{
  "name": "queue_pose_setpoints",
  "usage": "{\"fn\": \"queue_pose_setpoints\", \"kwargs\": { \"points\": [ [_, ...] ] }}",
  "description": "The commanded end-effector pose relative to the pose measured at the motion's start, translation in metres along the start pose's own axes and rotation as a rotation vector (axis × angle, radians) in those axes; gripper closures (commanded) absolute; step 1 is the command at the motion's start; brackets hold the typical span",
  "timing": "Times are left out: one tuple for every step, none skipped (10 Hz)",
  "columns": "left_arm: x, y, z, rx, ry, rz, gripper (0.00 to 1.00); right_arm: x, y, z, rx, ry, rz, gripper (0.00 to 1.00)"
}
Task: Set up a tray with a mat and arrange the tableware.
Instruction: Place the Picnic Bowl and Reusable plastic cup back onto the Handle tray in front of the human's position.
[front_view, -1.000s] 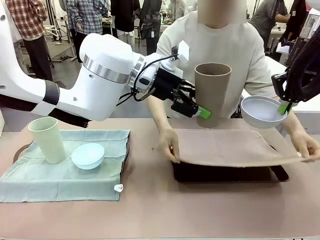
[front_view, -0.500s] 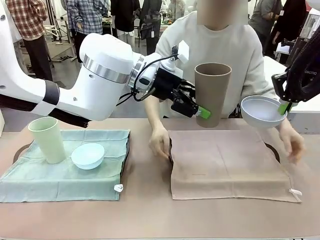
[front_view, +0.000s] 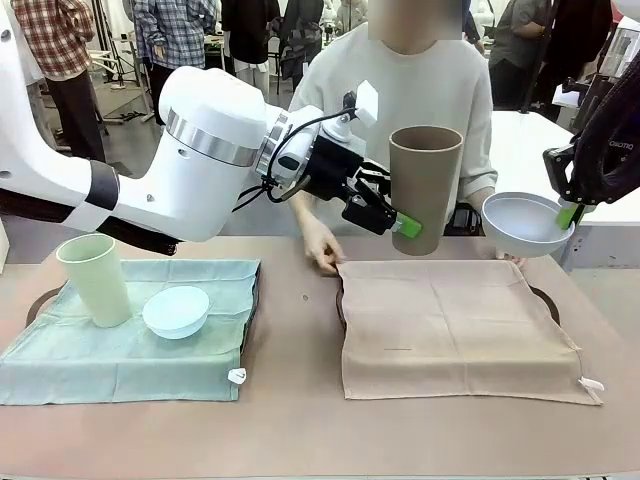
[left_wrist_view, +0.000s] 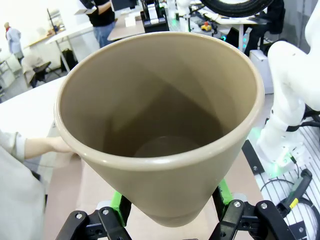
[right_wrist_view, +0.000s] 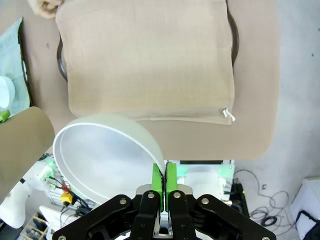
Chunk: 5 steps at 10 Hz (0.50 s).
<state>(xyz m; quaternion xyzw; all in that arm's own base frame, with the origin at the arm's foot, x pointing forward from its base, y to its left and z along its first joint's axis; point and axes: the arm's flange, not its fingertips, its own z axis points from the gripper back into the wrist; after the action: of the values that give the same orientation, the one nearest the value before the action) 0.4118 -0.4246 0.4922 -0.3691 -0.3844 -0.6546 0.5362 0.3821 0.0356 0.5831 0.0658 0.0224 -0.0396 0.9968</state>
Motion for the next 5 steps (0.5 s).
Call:
{"fn": "queue_pose_setpoints", "kwargs": {
  "points": [
    [0.0022,0.0011,0.0008,-0.008,-0.010,-0.011,1.00,0.0012,-0.0016,-0.0002,0.004,-0.004,0.013,1.00],
    [0.0022,0.0011,0.0008,-0.008,-0.010,-0.011,1.00,0.0012,-0.0016,-0.0002,0.004,-0.004,0.013,1.00],
    [0.0022,0.0011,0.0008,-0.008,-0.010,-0.011,1.00,0.0012,-0.0016,-0.0002,0.004,-0.004,0.013,1.00],
    [0.0022,0.0011,0.0008,-0.008,-0.010,-0.011,1.00,0.0012,-0.0016,-0.0002,0.004,-0.004,0.013,1.00],
    [0.0022,0.0011,0.0008,-0.008,-0.010,-0.011,1.00,0.0012,-0.0016,-0.0002,0.004,-0.004,0.013,1.00]
  ]
}}
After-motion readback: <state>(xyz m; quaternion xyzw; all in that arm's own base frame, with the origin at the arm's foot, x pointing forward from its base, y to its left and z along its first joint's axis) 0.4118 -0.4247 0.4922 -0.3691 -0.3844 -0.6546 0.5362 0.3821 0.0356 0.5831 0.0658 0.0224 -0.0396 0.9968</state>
